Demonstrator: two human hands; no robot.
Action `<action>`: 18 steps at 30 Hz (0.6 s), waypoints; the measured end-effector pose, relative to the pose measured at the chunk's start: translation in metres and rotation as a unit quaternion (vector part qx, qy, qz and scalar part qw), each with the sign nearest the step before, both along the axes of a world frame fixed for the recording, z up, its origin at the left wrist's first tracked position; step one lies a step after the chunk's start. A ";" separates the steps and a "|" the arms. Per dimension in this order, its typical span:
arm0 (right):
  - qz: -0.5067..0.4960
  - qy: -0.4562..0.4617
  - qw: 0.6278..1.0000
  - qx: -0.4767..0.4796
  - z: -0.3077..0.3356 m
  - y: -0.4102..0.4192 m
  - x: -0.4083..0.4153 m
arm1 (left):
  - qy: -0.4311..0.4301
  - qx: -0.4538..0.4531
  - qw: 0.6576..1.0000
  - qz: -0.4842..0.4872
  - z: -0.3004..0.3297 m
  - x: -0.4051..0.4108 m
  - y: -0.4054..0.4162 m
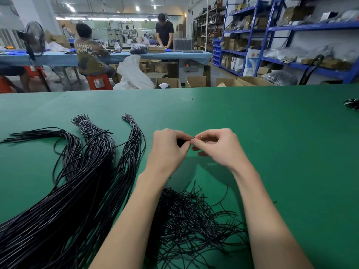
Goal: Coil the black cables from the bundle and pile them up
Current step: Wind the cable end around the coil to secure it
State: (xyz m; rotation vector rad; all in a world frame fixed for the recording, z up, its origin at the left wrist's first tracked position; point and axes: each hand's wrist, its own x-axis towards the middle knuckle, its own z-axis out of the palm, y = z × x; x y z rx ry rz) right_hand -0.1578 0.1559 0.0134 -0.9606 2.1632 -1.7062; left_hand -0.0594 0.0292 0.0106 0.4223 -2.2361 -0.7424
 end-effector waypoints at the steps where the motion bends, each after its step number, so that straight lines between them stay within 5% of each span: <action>1: -0.002 -0.024 1.000 -0.019 0.000 0.000 0.000 | 0.004 -0.008 1.000 -0.003 -0.001 -0.001 0.001; 13: 0.009 -0.132 0.985 -0.110 0.000 0.007 -0.001 | 0.040 -0.046 0.996 -0.067 0.004 -0.002 0.006; 18: -0.024 -0.049 0.995 -0.083 0.000 0.006 -0.005 | 0.011 0.006 0.998 -0.062 0.008 -0.002 0.010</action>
